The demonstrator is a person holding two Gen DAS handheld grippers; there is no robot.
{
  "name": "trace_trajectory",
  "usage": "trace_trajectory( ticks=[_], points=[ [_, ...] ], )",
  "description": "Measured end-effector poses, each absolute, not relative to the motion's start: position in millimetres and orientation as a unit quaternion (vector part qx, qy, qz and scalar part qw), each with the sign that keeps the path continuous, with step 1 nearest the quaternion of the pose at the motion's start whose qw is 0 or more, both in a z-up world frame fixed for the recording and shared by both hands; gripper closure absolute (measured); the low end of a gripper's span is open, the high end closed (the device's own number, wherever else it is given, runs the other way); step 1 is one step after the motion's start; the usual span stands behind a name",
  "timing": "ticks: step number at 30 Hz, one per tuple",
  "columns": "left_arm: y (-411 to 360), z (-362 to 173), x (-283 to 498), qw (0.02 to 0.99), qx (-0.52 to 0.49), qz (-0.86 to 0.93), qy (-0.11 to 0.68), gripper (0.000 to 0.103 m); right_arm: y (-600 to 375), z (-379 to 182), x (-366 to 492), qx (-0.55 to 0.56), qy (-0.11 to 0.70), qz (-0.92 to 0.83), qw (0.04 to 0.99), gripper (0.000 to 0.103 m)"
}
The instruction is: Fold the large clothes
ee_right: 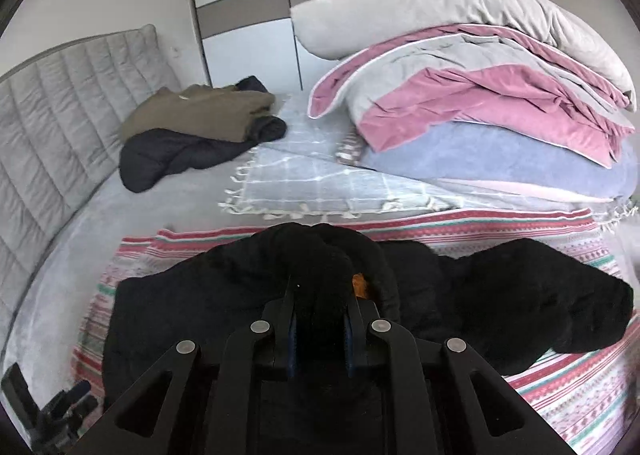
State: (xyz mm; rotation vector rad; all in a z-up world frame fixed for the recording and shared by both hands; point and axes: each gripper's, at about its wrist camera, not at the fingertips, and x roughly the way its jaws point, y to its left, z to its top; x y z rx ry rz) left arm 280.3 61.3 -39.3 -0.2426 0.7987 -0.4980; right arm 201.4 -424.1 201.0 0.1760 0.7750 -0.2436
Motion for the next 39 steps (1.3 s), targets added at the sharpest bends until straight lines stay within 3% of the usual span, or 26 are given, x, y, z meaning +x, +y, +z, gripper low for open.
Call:
trace_trajectory(
  ticks=[3,5,7,10,14,16,19,21,24,25,32,39],
  points=[
    [33,-39,286,0.896,-0.047,-0.221,0.381,0.04,-430,208,203,0.082,0.372,-0.115,0.917,0.086],
    [35,-39,297,0.896,-0.052,-0.204,0.391,0.043,-429,211,204,0.081,0.368,-0.109,0.92,0.087],
    [45,-37,307,0.896,-0.073,-0.184,0.397,0.08,-427,210,203,0.081,0.369,-0.102,0.92,0.086],
    [66,-27,302,0.913,-0.088,-0.138,0.373,0.086,-418,191,207,0.082,0.392,-0.076,0.913,0.086],
    [84,-44,301,0.893,-0.074,-0.141,0.422,0.085,-404,142,216,0.064,0.432,-0.069,0.897,0.086],
    [90,-51,296,0.878,-0.066,-0.161,0.446,0.077,-405,109,221,0.046,0.46,-0.101,0.881,0.084],
    [106,-35,284,0.882,-0.06,-0.171,0.435,0.076,-417,71,221,0.051,0.492,-0.122,0.86,0.08],
    [118,-15,279,0.894,-0.067,-0.174,0.408,0.072,-428,68,213,0.086,0.481,-0.115,0.865,0.077],
    [120,4,281,0.901,-0.09,-0.18,0.383,0.064,-436,84,206,0.113,0.469,-0.124,0.867,0.058],
    [111,10,285,0.903,-0.091,-0.186,0.377,0.064,-438,90,205,0.114,0.461,-0.126,0.871,0.057],
    [33,2,309,0.891,-0.093,-0.244,0.371,0.064,-421,115,200,0.121,0.433,-0.087,0.889,0.054],
    [-1,-62,328,0.874,-0.032,-0.209,0.437,0.064,-411,62,213,0.096,0.474,-0.084,0.871,0.054]
  ],
)
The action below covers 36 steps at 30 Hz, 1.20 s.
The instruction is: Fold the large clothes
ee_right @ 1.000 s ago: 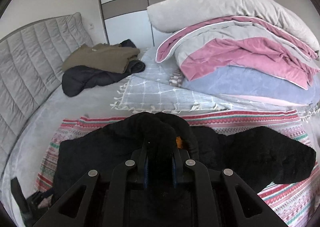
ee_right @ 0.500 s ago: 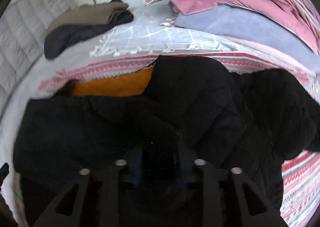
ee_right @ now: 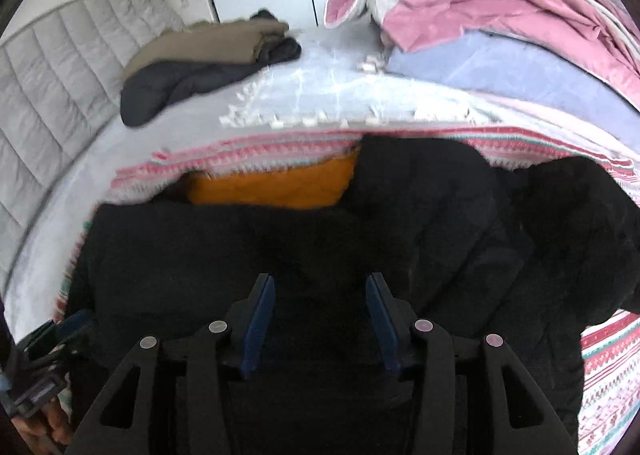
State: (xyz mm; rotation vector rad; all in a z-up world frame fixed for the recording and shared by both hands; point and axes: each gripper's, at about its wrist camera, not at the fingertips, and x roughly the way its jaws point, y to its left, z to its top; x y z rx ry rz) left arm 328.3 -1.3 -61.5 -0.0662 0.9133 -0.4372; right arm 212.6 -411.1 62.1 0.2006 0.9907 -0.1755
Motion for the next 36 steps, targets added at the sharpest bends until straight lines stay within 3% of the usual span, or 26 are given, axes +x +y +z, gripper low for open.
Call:
trace_trajectory(
  ticks=[5,6,7,9,10,13,16,26,36],
  points=[
    [-1,-52,320,0.878,-0.03,-0.207,0.431,0.061,-407,41,202,0.065,0.485,-0.083,0.868,0.056],
    [2,-47,318,0.873,-0.042,-0.21,0.437,0.051,-407,45,199,0.076,0.482,-0.078,0.869,0.055],
    [3,-43,317,0.869,-0.056,-0.218,0.44,0.033,-409,49,196,0.088,0.48,-0.073,0.87,0.054],
    [11,-28,301,0.869,-0.09,-0.229,0.428,0.012,-420,61,185,0.129,0.465,-0.06,0.874,0.051],
    [11,-23,297,0.872,-0.096,-0.228,0.423,0.008,-431,68,176,0.152,0.453,-0.062,0.877,0.045],
    [20,-6,280,0.872,-0.123,-0.226,0.417,0.005,-469,84,146,0.202,0.419,-0.095,0.88,0.03],
    [33,5,265,0.865,-0.161,-0.209,0.427,0.004,-516,94,118,0.259,0.395,-0.131,0.872,0.026],
    [61,12,214,0.853,-0.242,-0.139,0.441,0.003,-637,90,34,0.33,0.352,-0.242,0.842,0.025],
    [53,-5,203,0.865,-0.197,-0.123,0.445,0.002,-663,63,7,0.362,0.371,-0.252,0.818,0.025]
  ],
)
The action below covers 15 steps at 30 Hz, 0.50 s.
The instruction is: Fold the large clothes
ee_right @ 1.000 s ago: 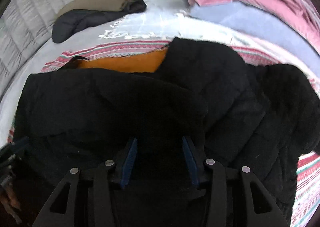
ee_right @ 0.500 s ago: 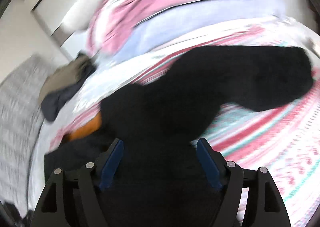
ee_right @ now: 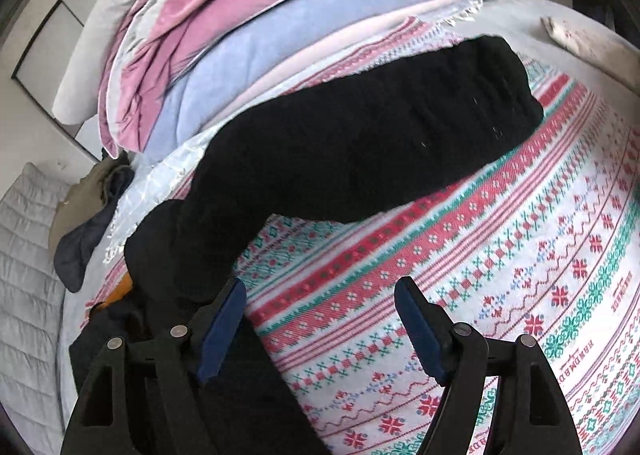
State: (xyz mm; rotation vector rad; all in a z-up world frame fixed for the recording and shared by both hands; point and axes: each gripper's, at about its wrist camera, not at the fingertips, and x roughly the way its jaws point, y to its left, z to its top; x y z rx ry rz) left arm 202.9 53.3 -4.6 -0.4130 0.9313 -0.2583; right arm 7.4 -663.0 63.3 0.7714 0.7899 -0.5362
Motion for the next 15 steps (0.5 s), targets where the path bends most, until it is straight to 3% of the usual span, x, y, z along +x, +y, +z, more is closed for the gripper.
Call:
trace_trajectory(
  ticks=[15],
  points=[
    [71,-17,207,0.852,-0.232,-0.127,0.452,0.002,-655,52,5,0.386,0.366,-0.241,0.812,0.025]
  ],
)
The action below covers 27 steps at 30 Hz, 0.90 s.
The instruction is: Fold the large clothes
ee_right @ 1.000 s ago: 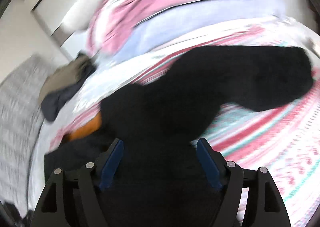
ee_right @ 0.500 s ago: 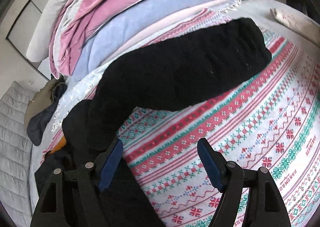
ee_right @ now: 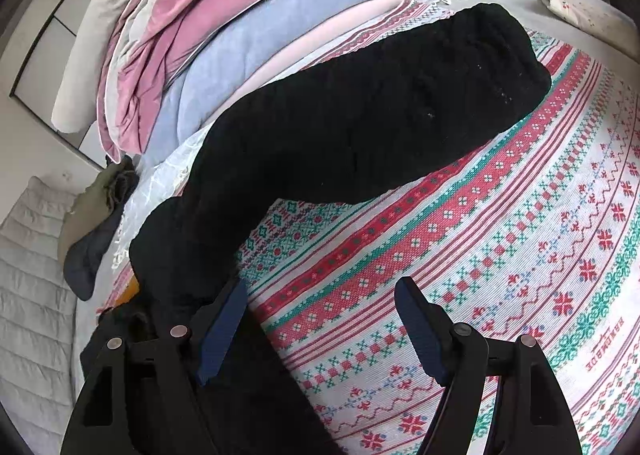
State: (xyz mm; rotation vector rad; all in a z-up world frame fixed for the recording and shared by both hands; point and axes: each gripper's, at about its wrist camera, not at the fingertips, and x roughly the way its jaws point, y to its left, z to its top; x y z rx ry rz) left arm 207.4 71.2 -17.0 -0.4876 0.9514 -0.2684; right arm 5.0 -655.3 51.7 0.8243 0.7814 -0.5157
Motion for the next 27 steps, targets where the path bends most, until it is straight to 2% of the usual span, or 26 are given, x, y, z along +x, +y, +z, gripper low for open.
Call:
trace_trajectory(
  ticks=[11,20,27],
  points=[
    [78,-23,211,0.842,-0.245,-0.139,0.459,0.002,-651,56,16,0.377,0.353,-0.244,0.821,0.025],
    [73,-23,217,0.85,-0.246,-0.15,0.441,0.002,-688,34,25,0.41,0.335,-0.254,0.809,0.025],
    [74,-20,217,0.867,-0.239,-0.145,0.412,0.002,-725,14,19,0.498,0.244,-0.235,0.798,0.025]
  ],
)
